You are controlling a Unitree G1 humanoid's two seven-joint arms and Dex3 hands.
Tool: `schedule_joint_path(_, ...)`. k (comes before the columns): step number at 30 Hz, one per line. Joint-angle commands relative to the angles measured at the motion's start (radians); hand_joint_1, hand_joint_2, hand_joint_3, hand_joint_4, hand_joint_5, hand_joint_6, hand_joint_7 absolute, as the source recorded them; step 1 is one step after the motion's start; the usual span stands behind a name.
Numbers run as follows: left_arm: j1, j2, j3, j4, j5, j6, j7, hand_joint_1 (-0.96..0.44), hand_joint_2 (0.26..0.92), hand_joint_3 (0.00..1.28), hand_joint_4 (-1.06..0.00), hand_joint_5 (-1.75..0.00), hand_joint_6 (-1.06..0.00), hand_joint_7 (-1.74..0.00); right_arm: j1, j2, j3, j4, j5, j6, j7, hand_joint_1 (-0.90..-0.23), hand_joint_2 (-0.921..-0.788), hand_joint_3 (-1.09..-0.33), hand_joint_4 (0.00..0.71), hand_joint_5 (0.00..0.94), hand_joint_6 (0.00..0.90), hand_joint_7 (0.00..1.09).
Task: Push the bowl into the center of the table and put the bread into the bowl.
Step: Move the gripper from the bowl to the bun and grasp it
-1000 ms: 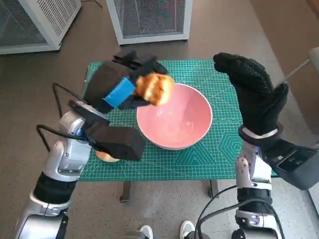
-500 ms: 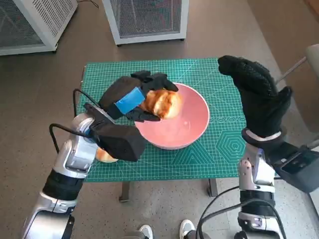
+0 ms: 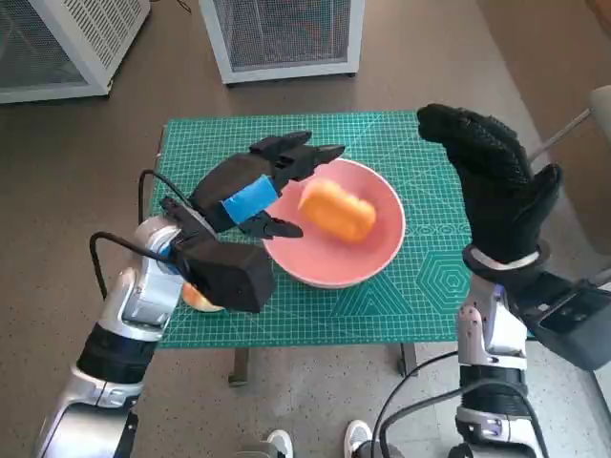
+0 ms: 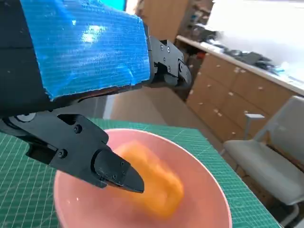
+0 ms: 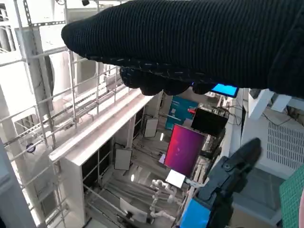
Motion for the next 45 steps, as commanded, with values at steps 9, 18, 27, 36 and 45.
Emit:
schedule_joint_path(9, 0.111, 0.082, 0.092, -0.169, -0.104, -0.021, -0.081, -0.42, 0.824, 0.00, -0.03, 0.00, -0.18, -0.04, 0.035, 0.011, 0.016, -0.015, -0.008, 0.019, -0.020, -0.369, -0.921, -0.510, 0.413, 0.001, 0.138, 0.65)
schedule_joint_path(18, 0.258, 0.220, 0.263, -0.467, -0.223, 0.202, -0.244, -0.35, 0.789, 0.00, -0.03, 0.00, -0.20, -0.05, 0.050, 0.010, 0.022, -0.040, -0.008, 0.022, -0.025, -0.369, -0.921, -0.510, 0.412, 0.001, 0.137, 0.65)
schedule_joint_path(27, 0.434, 0.337, 0.401, -0.656, -0.261, 0.422, -0.350, -0.23, 0.736, 0.00, -0.01, 0.00, -0.21, -0.04, 0.060, 0.009, 0.020, -0.046, 0.002, 0.027, -0.022, -0.371, -0.921, -0.508, 0.413, 0.001, 0.138, 0.65)
schedule_joint_path(36, 0.583, 0.382, 0.445, -0.736, -0.233, 0.451, -0.361, -0.14, 0.713, 0.00, -0.02, 0.00, -0.22, -0.03, 0.055, 0.016, 0.025, -0.042, 0.003, 0.034, -0.021, -0.370, -0.921, -0.509, 0.413, 0.001, 0.139, 0.65)
schedule_joint_path(45, 0.639, 0.383, 0.441, -0.762, -0.216, 0.449, -0.347, -0.14, 0.710, 0.00, -0.02, 0.00, -0.23, -0.02, 0.049, 0.015, 0.028, -0.041, 0.001, 0.040, -0.020, -0.366, -0.921, -0.513, 0.413, 0.001, 0.137, 0.65)
